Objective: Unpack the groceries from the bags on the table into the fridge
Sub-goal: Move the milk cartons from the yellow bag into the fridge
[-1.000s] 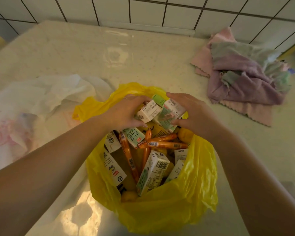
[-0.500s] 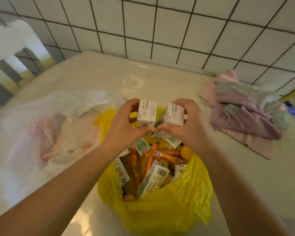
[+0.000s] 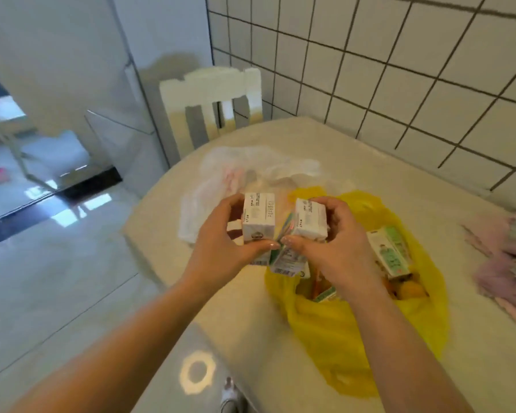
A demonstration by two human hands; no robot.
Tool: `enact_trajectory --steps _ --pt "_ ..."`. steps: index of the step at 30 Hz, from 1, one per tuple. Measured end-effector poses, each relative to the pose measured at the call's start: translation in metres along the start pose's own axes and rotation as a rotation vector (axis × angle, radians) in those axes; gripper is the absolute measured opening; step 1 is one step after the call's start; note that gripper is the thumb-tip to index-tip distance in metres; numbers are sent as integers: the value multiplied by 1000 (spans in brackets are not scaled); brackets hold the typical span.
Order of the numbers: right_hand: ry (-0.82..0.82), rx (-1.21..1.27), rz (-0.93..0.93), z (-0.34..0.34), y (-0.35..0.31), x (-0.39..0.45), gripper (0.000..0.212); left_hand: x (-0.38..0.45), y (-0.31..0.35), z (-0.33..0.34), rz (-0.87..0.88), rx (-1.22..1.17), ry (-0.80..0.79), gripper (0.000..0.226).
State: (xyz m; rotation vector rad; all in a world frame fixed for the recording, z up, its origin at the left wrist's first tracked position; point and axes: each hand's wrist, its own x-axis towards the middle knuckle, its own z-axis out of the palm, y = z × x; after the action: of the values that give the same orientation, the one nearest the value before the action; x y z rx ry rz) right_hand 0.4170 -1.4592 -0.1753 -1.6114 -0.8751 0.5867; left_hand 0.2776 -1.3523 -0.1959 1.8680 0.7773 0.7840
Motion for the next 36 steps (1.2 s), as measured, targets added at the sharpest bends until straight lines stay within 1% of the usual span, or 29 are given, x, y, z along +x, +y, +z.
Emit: enact_trajectory --steps 4,7,12,16,21,27,32,36 --pt "-135 25 -21 51 -11 -14 57 -35 -17 -47 -31 64 107 63" --pt "-251 -7 -33 93 -21 -22 59 -58 -31 -88 -70 70 180 59" --pt "-369 -58 -105 173 -50 -26 57 -85 -54 -166 -81 49 324 59" --pt "-447 -36 -175 257 -76 -26 55 -103 -75 -247 -80 49 414 61" --pt "-492 -32 -229 379 -106 -22 55 -115 -104 -369 -80 86 482 62" --pt "-532 -13 -285 496 -139 -5 52 -106 -142 -486 -91 105 530 66" --pt "-555 -27 -291 573 -152 33 52 -75 -179 -552 -112 80 566 67" --pt "-563 -34 -308 634 -158 89 52 -24 -213 -600 -127 58 586 63"
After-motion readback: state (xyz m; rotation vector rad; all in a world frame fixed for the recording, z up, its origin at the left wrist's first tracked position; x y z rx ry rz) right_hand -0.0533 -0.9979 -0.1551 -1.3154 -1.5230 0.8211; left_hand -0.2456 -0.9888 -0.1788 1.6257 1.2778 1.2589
